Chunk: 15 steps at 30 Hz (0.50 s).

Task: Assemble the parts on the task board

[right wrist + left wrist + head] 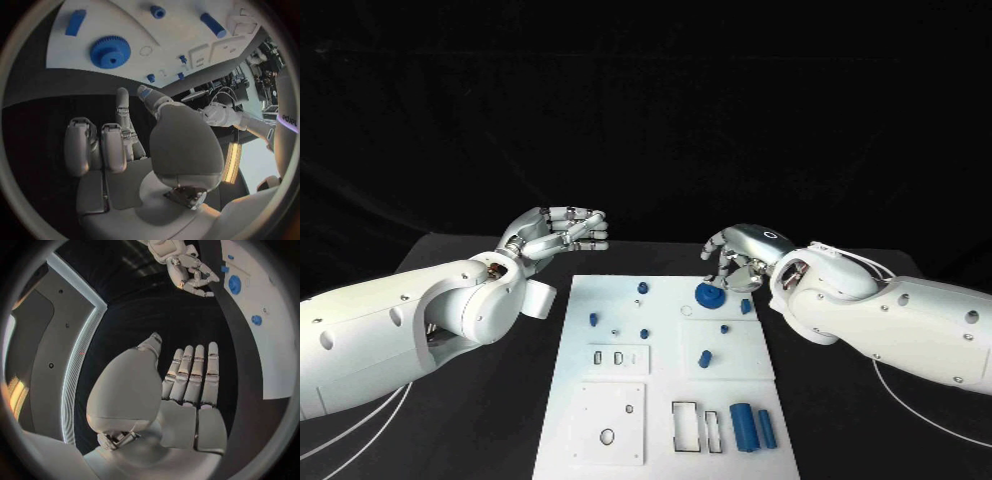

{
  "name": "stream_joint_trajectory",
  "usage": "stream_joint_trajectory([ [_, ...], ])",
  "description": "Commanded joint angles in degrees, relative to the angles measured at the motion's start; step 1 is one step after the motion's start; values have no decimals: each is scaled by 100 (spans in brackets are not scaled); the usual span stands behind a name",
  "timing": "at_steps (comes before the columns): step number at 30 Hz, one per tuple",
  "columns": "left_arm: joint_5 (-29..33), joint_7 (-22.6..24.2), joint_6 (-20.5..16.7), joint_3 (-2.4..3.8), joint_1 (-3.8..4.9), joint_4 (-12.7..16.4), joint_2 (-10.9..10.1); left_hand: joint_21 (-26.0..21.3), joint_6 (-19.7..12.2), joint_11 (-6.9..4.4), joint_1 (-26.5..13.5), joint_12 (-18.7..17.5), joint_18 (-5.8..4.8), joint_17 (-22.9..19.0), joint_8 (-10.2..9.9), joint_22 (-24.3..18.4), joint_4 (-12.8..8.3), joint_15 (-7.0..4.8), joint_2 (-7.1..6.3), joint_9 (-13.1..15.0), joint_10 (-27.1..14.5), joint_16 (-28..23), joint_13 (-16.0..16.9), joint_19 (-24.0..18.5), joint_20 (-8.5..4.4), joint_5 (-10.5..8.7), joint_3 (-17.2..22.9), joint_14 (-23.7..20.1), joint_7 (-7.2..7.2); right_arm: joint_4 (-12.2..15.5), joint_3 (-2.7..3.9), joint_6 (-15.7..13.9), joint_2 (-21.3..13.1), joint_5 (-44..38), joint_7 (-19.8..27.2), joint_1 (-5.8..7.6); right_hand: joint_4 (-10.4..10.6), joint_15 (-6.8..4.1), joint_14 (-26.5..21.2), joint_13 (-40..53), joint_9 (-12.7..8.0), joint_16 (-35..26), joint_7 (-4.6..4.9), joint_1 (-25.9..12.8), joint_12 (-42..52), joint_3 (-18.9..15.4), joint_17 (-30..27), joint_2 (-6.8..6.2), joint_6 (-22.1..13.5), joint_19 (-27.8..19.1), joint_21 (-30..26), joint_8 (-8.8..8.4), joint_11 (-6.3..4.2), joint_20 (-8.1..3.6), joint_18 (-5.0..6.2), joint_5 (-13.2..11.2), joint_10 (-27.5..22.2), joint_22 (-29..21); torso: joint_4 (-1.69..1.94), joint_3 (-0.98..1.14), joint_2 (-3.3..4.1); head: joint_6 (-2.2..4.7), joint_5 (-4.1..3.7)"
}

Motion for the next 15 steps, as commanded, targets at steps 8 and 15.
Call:
stream_joint_trajectory([
  [8, 85, 176, 62, 6, 9, -28, -26, -310, -336, 85, 83, -23, -8, -268, -162, -96, 17, 113, 52, -83, -500, -386, -2, -297, 35, 5, -153, -259, 196, -201, 3, 828, -133, 963, -80, 0, 269, 58, 389, 4133, 282, 379, 44, 299, 4029, -425, 816, 152, -282, 199, 189, 71, 75, 69, -100, 130, -248, 516, -15, 19, -17, -49, 16],
  [15, 104, 183, 4, 5, 8, -41, -30, -310, -251, 117, 103, -24, 2, -296, -136, -83, 16, 119, 77, -63, -517, -395, -2, -261, 33, 5, -167, -199, 284, -385, -1, 814, 16, 938, -63, -93, 339, 85, 438, 4841, 326, 481, 67, 337, 4757, -475, 1093, 179, -339, 260, 246, 91, 101, 94, -121, 163, -2, 615, -22, 22, -13, -70, 39],
])
